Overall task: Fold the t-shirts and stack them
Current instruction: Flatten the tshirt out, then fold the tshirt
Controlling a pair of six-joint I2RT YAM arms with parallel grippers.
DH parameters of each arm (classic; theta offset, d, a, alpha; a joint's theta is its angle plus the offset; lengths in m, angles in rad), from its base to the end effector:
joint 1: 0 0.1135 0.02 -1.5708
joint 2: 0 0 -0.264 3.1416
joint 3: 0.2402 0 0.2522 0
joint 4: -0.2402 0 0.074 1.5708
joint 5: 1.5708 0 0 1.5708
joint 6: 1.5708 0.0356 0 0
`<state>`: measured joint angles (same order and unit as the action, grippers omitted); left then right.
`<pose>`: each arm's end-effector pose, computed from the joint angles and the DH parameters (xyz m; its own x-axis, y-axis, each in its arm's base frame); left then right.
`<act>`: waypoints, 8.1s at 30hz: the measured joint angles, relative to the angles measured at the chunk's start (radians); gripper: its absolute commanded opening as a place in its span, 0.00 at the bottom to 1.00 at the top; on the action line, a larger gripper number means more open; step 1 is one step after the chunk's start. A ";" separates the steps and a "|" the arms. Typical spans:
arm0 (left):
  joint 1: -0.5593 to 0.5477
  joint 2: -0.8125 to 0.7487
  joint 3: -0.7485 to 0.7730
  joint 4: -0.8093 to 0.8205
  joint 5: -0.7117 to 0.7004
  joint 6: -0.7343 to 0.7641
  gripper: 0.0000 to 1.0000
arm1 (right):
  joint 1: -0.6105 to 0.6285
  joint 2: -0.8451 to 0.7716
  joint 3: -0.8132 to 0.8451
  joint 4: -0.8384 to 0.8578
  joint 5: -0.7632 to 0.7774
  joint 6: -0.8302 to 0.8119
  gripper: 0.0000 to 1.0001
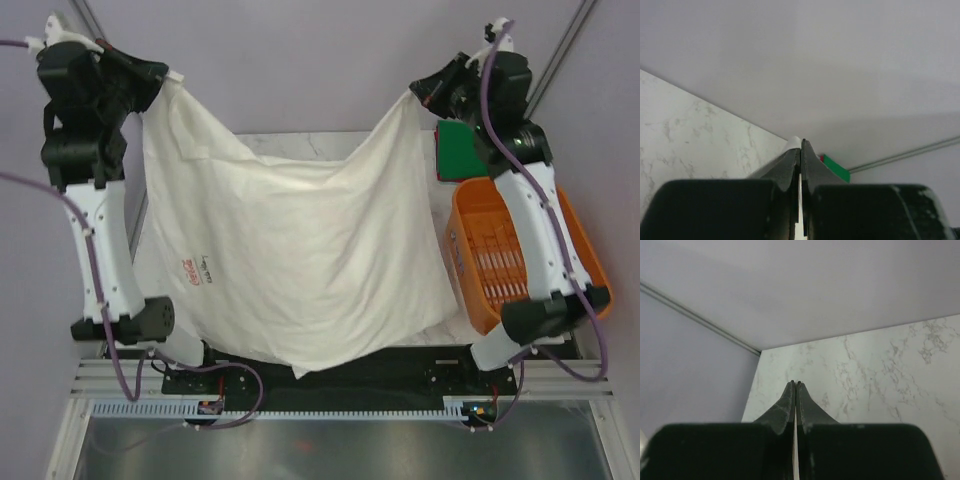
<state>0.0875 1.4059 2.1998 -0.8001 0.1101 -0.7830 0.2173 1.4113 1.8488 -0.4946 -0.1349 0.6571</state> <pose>0.2145 0.0149 0.5900 -0.0203 -0.7056 -0.7083 0.0117 0.7082 -0.7059 0.2759 0.0658 0.5260 -0.2547 0.5636 -0.7858 -0.2389 0.7507 0.6159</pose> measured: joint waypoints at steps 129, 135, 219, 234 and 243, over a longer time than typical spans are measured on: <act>-0.051 0.320 -0.875 0.197 -0.269 0.371 0.42 | 0.050 -0.068 -1.064 0.168 0.400 -0.165 0.11; -0.051 0.298 -0.858 0.166 -0.293 0.381 0.61 | 0.069 -0.079 -0.987 0.125 0.411 -0.157 0.26; 0.090 -0.247 -1.371 0.285 -0.076 0.104 0.55 | 0.311 -0.134 -1.039 0.003 0.505 -0.135 0.31; 0.078 -0.054 -1.519 0.544 0.138 0.093 0.53 | 0.336 -0.174 -1.012 0.000 0.479 -0.147 0.31; 0.037 0.042 -1.519 0.625 0.146 0.070 0.49 | 0.337 -0.173 -0.993 0.000 0.476 -0.156 0.31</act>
<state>0.1249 1.4483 0.6804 -0.1753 0.2558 -0.7132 0.5545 1.2385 0.8558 -0.4942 0.3412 0.5011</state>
